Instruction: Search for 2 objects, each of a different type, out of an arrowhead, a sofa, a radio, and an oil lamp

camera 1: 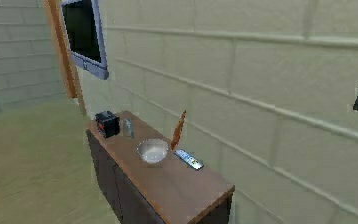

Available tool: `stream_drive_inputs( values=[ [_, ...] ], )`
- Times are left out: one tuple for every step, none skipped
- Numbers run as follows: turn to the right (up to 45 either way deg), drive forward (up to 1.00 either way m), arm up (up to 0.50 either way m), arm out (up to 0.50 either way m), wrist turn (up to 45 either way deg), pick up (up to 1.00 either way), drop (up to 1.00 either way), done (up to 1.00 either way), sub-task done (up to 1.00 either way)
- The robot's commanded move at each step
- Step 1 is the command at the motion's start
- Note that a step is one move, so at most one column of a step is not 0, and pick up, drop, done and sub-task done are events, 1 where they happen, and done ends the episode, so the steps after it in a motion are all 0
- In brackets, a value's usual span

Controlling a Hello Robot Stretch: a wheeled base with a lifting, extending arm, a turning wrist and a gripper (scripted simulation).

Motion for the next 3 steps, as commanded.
stream_drive_inputs(
  values=[
    [0.0, 0.0, 0.0, 0.0, 0.0, 0.0, 0.0, 0.0, 1.0],
    [-45.0, 0.0, 0.0, 0.0, 0.0, 0.0, 0.0, 0.0, 0.0],
    [-45.0, 0.0, 0.0, 0.0, 0.0, 0.0, 0.0, 0.0, 0.0]
  ],
)
